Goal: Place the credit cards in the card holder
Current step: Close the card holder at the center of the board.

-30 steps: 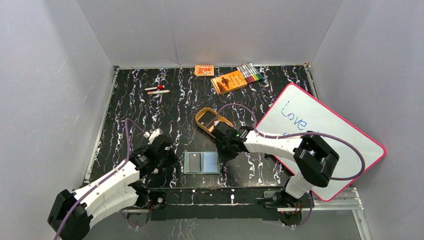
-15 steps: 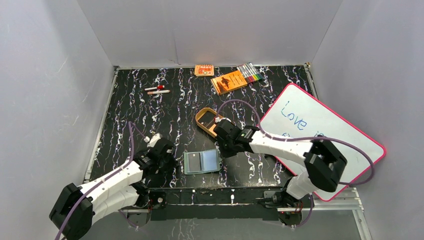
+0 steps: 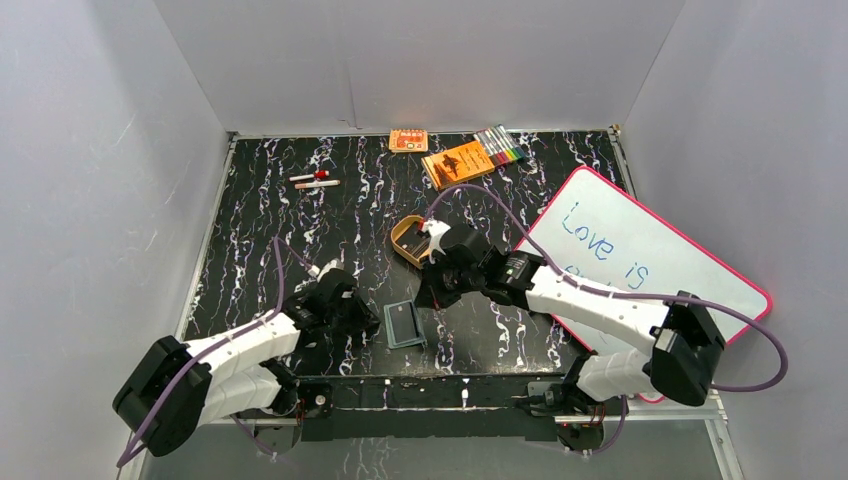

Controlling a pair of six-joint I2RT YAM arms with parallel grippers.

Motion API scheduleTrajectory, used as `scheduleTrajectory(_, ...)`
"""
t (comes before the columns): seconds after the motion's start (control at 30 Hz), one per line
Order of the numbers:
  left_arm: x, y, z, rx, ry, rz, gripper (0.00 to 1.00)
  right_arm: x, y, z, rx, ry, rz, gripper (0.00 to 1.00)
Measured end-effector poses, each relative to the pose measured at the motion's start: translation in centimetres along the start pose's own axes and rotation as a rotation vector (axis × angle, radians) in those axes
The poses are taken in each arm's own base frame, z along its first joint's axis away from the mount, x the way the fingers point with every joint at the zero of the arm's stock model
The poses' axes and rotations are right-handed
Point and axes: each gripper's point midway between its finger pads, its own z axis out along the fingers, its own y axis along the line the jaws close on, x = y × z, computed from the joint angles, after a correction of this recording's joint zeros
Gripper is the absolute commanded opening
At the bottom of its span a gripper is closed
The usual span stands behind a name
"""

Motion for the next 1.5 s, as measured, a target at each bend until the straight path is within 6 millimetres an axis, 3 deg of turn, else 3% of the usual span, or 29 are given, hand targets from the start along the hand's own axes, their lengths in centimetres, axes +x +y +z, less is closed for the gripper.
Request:
scheduleTrajectory(0.23,0.2,-0.5,0.2,0.022,0.013,0.014,0.00,-0.6,2.5,1.9,-0.161,-0.019,0.005,0.00)
scheduleTrajectory(0.73,0.2,-0.5,0.2,0.033,0.011,0.025,0.00,2.4,2.5,7.9,-0.242,0.098,0.056,0.00)
scheduleTrajectory(0.9,0.2,-0.1,0.0,0.018,0.006,0.025,0.00,3.9,2.8,8.9,-0.270,0.152,0.067,0.36)
scheduleTrajectory(1.03,-0.1,0.8,-0.6,-0.015,-0.015,0.022,0.00,4.3,3.5,8.9,-0.301,0.174,0.066,0.50)
scheduleTrajectory(1.23,-0.9,2.5,-2.1,-0.083,-0.073,0.016,0.00,4.7,3.8,8.8,-0.319,0.189,0.057,0.59)
scheduleTrajectory(1.5,-3.2,1.0,-4.1,-0.086,-0.155,0.013,0.00,5.1,4.4,8.6,-0.338,0.197,0.030,0.65)
